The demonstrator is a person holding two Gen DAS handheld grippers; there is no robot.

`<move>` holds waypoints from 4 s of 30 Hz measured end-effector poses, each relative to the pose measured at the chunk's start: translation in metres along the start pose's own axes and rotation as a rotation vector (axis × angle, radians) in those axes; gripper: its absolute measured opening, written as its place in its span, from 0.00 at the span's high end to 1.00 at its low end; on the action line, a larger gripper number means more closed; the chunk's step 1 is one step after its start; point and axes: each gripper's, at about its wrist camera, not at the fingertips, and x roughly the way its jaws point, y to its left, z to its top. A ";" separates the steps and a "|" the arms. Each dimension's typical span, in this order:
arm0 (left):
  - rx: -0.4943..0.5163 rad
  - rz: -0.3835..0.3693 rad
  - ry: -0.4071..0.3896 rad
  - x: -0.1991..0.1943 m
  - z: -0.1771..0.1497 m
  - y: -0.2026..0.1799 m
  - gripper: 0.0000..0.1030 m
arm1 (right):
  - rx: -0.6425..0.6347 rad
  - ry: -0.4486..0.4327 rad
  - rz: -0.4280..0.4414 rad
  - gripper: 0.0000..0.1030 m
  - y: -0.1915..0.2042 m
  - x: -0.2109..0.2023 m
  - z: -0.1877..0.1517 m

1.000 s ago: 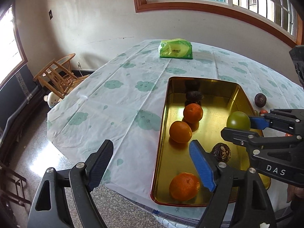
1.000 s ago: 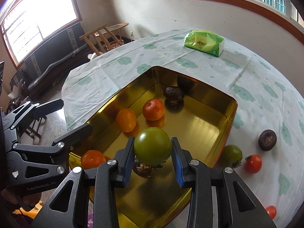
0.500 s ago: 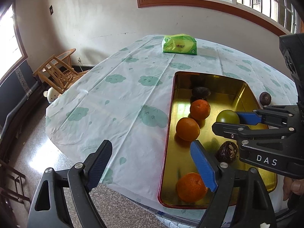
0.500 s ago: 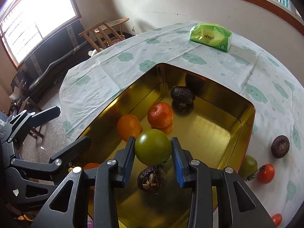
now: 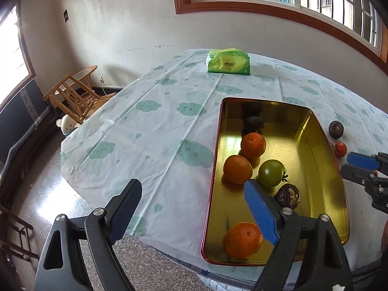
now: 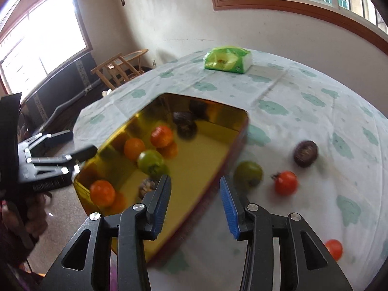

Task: Organize fruits
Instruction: 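Grasp a green tomato with the right gripper while the left gripper grasps a red tomato, then carry the red tomato into the tray and release it with the left gripper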

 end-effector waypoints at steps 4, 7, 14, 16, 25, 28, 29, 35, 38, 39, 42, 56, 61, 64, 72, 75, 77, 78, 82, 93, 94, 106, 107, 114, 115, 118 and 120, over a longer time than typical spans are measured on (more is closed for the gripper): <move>0.015 -0.021 0.006 -0.002 0.001 -0.010 0.18 | -0.027 0.034 -0.046 0.58 -0.032 -0.010 -0.014; 0.049 -0.017 0.001 -0.005 0.001 -0.020 0.18 | -0.113 0.059 -0.051 0.58 -0.038 -0.007 -0.006; 0.067 -0.007 -0.001 -0.007 0.007 -0.029 0.17 | -0.356 0.163 -0.036 0.58 -0.033 0.030 0.021; 0.072 -0.002 0.005 -0.005 0.009 -0.031 0.17 | -0.398 0.193 -0.021 0.58 -0.034 0.043 0.026; 0.114 0.016 0.028 0.001 0.016 -0.050 0.17 | -0.506 0.291 0.043 0.62 -0.028 0.084 0.034; 0.132 0.015 0.017 -0.005 0.019 -0.058 0.17 | -0.416 0.212 0.059 0.63 -0.039 0.063 0.035; 0.139 0.009 0.010 -0.008 0.020 -0.061 0.17 | -0.372 0.175 0.059 0.63 -0.046 0.048 0.034; 0.242 -0.105 -0.026 -0.035 0.028 -0.096 0.17 | -0.052 -0.086 -0.140 0.63 -0.119 -0.074 -0.019; 0.309 -0.200 -0.033 -0.046 0.036 -0.124 0.17 | 0.092 -0.083 -0.300 0.63 -0.165 -0.109 -0.063; 0.333 -0.237 -0.040 -0.049 0.039 -0.135 0.17 | 0.148 -0.073 -0.325 0.63 -0.182 -0.118 -0.078; 0.414 -0.351 -0.038 -0.051 0.050 -0.170 0.17 | 0.242 -0.039 -0.409 0.63 -0.213 -0.130 -0.115; 0.564 -0.311 0.218 0.056 0.060 -0.269 0.36 | 0.361 -0.091 -0.359 0.63 -0.250 -0.136 -0.159; 0.564 -0.281 0.248 0.074 0.055 -0.276 0.36 | 0.350 -0.103 -0.336 0.63 -0.249 -0.136 -0.158; 0.554 -0.297 0.276 0.082 0.051 -0.280 0.72 | 0.354 -0.112 -0.326 0.63 -0.250 -0.138 -0.159; 0.429 -0.392 0.275 0.042 0.044 -0.277 0.72 | 0.377 -0.087 -0.328 0.63 -0.255 -0.133 -0.160; 0.379 -0.441 0.259 0.012 0.037 -0.269 0.72 | 0.393 -0.070 -0.334 0.63 -0.258 -0.131 -0.160; 0.366 -0.446 0.233 -0.006 0.033 -0.265 0.72 | 0.391 -0.068 -0.340 0.63 -0.258 -0.131 -0.160; 0.367 -0.439 0.214 -0.015 0.031 -0.263 0.72 | 0.389 -0.066 -0.344 0.63 -0.257 -0.130 -0.160; 0.359 -0.428 0.147 -0.042 0.025 -0.250 0.72 | 0.380 -0.057 -0.362 0.63 -0.256 -0.129 -0.159; 0.329 -0.373 0.038 -0.072 0.017 -0.208 0.72 | 0.357 -0.040 -0.397 0.63 -0.252 -0.126 -0.157; 0.324 -0.367 0.034 -0.072 0.017 -0.204 0.72 | 0.355 -0.039 -0.400 0.63 -0.251 -0.126 -0.157; 0.261 -0.294 0.012 -0.064 0.012 -0.165 0.71 | 0.334 -0.024 -0.427 0.63 -0.248 -0.123 -0.155; 0.258 -0.286 0.011 -0.062 0.012 -0.163 0.71 | 0.334 -0.024 -0.427 0.63 -0.248 -0.123 -0.155; 0.214 -0.248 0.022 -0.045 0.010 -0.143 0.71 | 0.330 -0.021 -0.433 0.63 -0.248 -0.123 -0.155; 0.206 -0.244 0.026 -0.043 0.009 -0.140 0.71 | 0.330 -0.021 -0.433 0.63 -0.248 -0.123 -0.155; 0.184 -0.236 0.030 -0.036 0.008 -0.132 0.71 | 0.330 -0.021 -0.433 0.63 -0.248 -0.123 -0.155; 0.174 -0.224 0.030 -0.033 0.007 -0.128 0.71 | 0.330 -0.021 -0.433 0.63 -0.247 -0.123 -0.155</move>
